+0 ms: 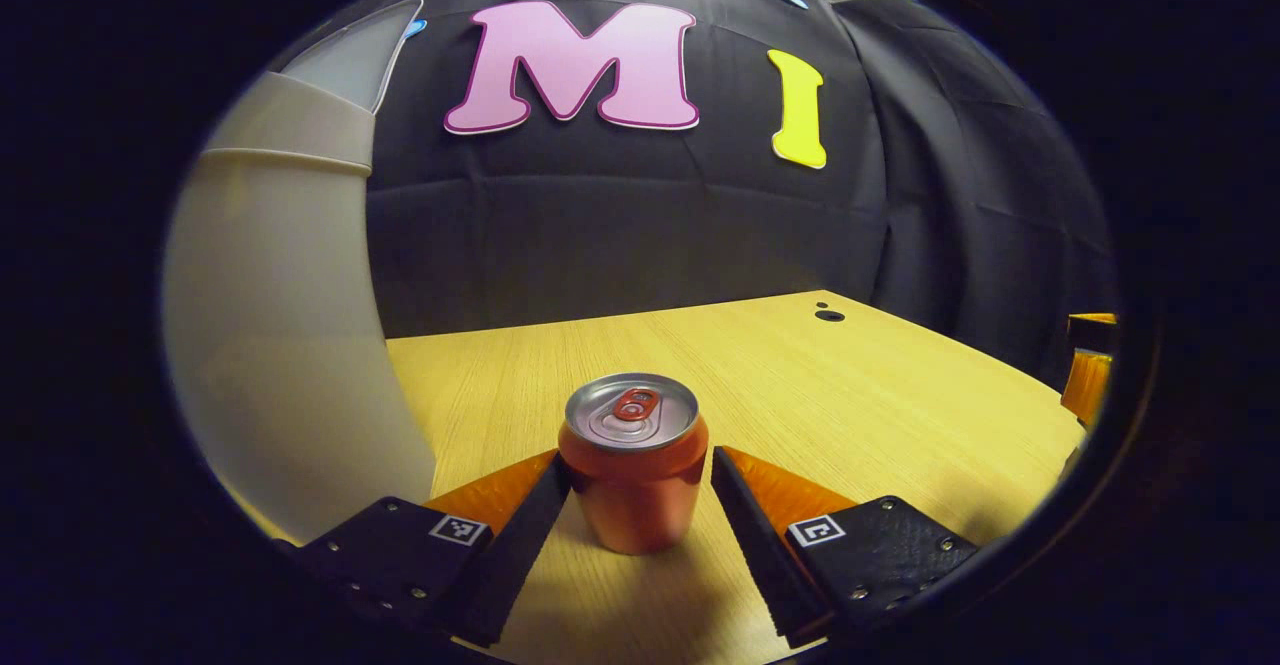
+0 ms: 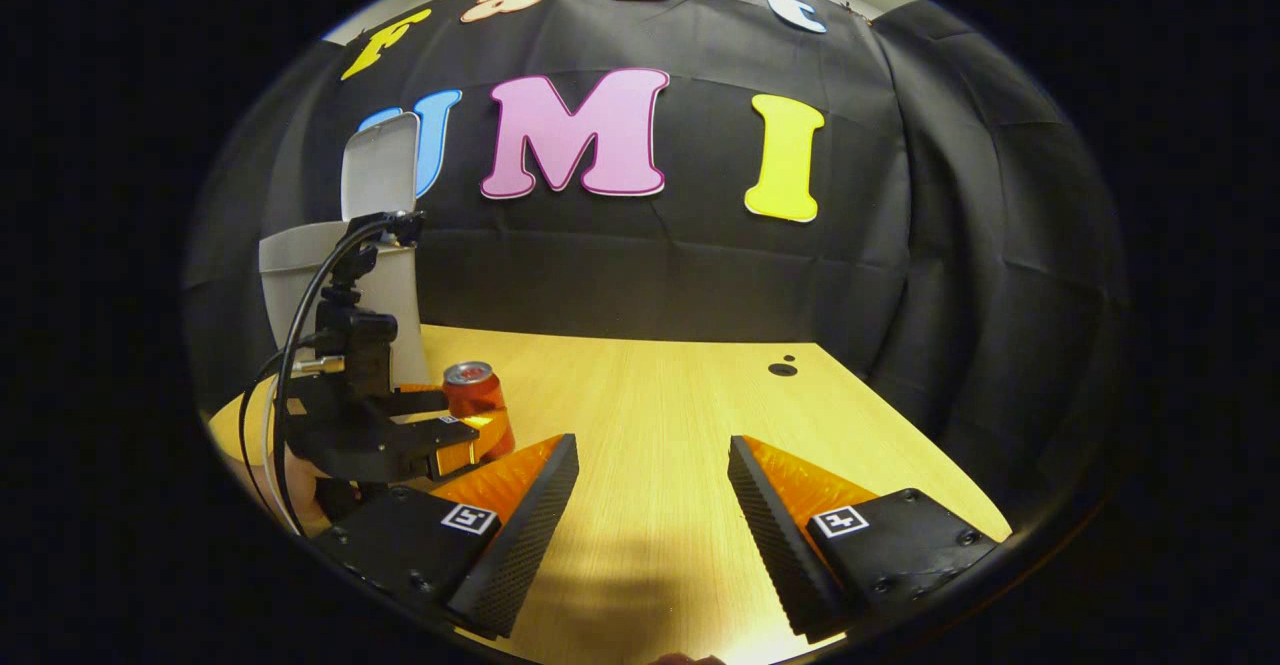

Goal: Press the lid of the desktop garbage bin to open it, pick up the crumpled paper on the desktop and throw it into the bin, then pick up the pop can on the desktop and drop it into the bin, and finally close the garbage bin lid.

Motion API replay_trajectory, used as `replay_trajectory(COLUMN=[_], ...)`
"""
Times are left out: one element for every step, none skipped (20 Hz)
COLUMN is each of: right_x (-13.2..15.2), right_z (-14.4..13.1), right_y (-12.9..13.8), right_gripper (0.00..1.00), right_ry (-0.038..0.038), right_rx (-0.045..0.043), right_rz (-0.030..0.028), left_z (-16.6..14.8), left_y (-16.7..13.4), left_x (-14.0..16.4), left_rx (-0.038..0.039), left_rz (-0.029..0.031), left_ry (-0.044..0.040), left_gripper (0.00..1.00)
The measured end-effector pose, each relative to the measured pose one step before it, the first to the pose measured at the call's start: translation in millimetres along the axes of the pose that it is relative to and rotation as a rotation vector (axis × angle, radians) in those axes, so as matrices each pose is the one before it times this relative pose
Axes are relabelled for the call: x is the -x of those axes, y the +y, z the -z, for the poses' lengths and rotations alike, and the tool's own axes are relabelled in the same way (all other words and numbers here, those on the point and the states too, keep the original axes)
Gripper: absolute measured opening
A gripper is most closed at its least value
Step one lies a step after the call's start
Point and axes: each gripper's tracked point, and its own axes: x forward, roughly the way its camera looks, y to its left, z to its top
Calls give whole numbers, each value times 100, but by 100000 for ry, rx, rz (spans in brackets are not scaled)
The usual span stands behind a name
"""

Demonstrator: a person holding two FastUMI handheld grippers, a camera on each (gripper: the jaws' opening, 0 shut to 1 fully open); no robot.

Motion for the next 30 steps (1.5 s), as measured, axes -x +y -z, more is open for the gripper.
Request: replay_trajectory(right_x=[29, -126, -69, -84, -51, -84, 19, -20, 25, -91, -79, -128, -184, -272, -193, -196, -146, -3, -10, -82, -29, 35, -50, -19, -148, -679, -154, -92, -70, 77], right_z=[509, 387, 237, 111, 90, 87, 94, 48, 162, 136, 116, 110, -110, 18, -35, -1, -58, -15, 56, 8, 29, 40, 91, 122, 173, 311, 179, 105, -113, -198], right_y=[-293, -322, -260, -215, -168, -85, -106, -34, -22, 42, 132, 292, 91, -220, -168, -223, -266, -271, -444, -687, -560, -540, -350, -375, -271, -194, -37, 8, 56, 21], right_gripper=[98, 98, 98, 98, 98, 98, 98, 98, 98, 98, 98, 98, 98, 98, 98, 98, 98, 98, 98, 98, 98, 98, 98, 98, 98, 98, 98, 98, 98, 98], right_ry=[964, 862, 597, 437, 455, 446, 345, 255, 415, 803, 929, 315, 95, -80, 21, 98, -114, -110, 10, -138, 109, 265, 271, 306, 474, 784, 925, 489, 564, 10], right_rx=[-710, -751, -655, -494, -45, 230, 381, 316, 72, -352, -1218, -1083, -288, 237, 168, -110, -89, 528, 1166, 879, 154, -335, -363, -48, 533, 559, -10, -576, -793, -975], right_rz=[582, 682, 743, 626, 362, 474, 350, 199, -106, -65, -567, -963, 77, 535, 462, 601, 567, 674, 1186, 1351, 1181, 1032, 914, 1053, 1367, 1521, 705, 554, 320, -23], left_z=[-34, 44, -127, 53, -175, 82, -108, 53, 245, 289, 252, 94, -91, -141, -31, 222, -21, -122, -167, -148, -479, -713, -620, -721, -970, -1137, -1387, -1313, -1470, -1299], left_y=[35, -40, -52, 142, 129, 17, -117, -121, -8, -48, -16, -74, -158, -99, 116, 183, 92, -94, -37, 239, 29, 172, 89, 47, -188, -156, -133, -99, 59, 147], left_x=[-251, 4, -84, -105, -184, 246, -34, -248, -11, -204, -221, 58, 45, 14, -53, 187, -13, 33, 124, 288, 352, 525, 464, 362, 420, 690, 659, 467, 477, 605], left_rx=[-66, 179, 183, 200, -306, 42, 509, 155, -67, 65, 618, 1266, 1317, 855, -521, -1121, -656, -109, -440, -849, -879, -1019, -1103, -608, 220, 483, 108, -189, -208, 138], left_rz=[-49, 207, -117, -177, -845, 335, 852, 501, 131, 482, 225, 161, 555, 639, -356, -456, -294, 342, 69, -221, -2, 17, -100, -262, 806, 978, 949, 659, 324, 390], left_ry=[-21, -305, -471, -378, -128, -413, -255, 82, 687, 787, 733, 996, -430, -87, 332, 538, 34, -28, 184, 91, -880, -908, -642, 51, -578, -1222, -1701, -1364, -1243, -1552], left_gripper=[94, 94, 94, 94, 94, 94, 94, 94, 94, 94, 94, 94, 94, 93, 89, 86, 86, 85, 86, 85, 85, 86, 85, 85, 85, 85, 86, 85, 85, 85])
